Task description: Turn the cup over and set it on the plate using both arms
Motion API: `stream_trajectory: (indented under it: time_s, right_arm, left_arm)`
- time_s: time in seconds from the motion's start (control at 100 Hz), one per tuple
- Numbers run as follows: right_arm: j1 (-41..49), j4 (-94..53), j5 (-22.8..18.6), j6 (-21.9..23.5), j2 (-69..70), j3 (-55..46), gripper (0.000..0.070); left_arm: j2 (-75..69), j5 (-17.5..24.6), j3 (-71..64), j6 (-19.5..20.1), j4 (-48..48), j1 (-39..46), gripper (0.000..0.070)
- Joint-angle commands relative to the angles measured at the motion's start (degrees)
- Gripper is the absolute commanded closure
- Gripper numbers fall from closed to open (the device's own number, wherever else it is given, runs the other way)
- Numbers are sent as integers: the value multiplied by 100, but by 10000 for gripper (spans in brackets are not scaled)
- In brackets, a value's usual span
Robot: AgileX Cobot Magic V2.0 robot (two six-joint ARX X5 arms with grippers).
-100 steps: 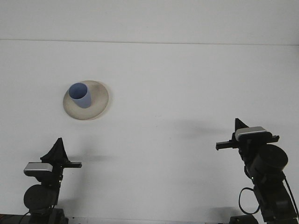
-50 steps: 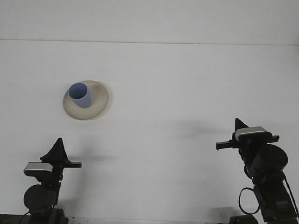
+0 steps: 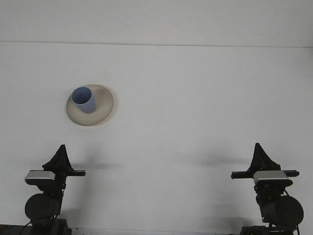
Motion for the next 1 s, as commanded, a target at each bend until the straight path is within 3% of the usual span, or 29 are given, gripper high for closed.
stream_trajectory:
  time_s: [0.0,0.22,0.59,0.99]
  right_arm:
    - [-92,59,-2,57,-435,-221,700]
    - [-315,184,15,68,-914,-750,700]
    - [-317,1235,149,492,-916,-1633,700]
    - [-317,1220,149,490,-916,-1626,700]
  left_arm:
    - [-7,35,-109,11,57,-2,689]
    - [-7,33,-109,11,59,-2,689]
    - [0,35,-109,11,55,-2,689]
    - [0,35,-109,11,55,-2,689]
